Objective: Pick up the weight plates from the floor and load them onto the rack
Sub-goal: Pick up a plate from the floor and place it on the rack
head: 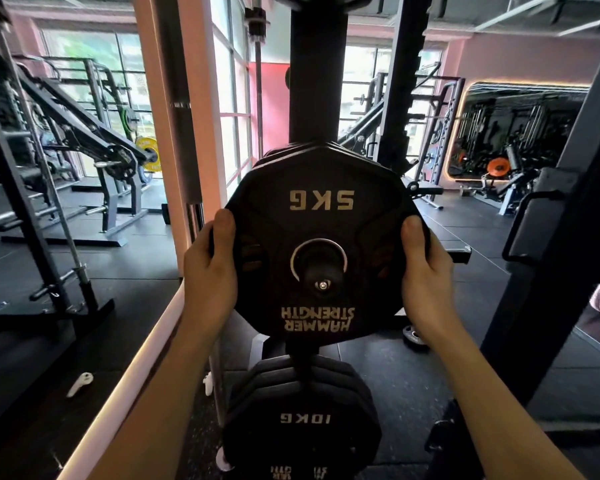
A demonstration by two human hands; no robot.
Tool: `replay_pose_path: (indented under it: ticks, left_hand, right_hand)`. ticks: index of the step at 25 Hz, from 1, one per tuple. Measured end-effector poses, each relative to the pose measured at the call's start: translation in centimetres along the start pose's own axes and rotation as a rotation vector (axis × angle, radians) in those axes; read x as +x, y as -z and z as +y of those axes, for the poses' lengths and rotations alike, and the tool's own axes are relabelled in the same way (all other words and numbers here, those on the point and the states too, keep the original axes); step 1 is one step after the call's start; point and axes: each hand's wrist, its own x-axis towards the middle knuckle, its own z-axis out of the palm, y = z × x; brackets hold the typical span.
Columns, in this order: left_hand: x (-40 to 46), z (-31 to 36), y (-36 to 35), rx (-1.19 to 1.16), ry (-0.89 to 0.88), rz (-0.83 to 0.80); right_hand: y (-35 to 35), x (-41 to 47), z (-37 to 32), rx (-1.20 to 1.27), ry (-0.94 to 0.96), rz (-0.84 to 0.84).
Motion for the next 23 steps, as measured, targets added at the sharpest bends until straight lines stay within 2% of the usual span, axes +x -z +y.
replay_pose_path:
  ticks: [9, 16, 20, 23]
  left_hand:
    - [2.6, -2.0, -0.8, 0.05, -0.092, 0.044]
    - [2.1, -1.5, -0.5, 0.086, -0.074, -0.02]
    - [0.6, -0.1, 0.3, 0.264, -0.046, -0.119]
    - [-1.8, -0.9, 2.0, 0.433, -0.149, -0.144]
  right_hand:
    - [-0.9, 2.1, 2.2, -0.001, 0.005, -0.036]
    - [-0.6, 1.8, 2.2, -0.027, -0.041, -0.069]
    - [0.3, 0.1, 1.4, -0.193, -0.049, -0.158]
    - [1.6, -3.0, 4.0, -0.333, -0.056, -0.176]
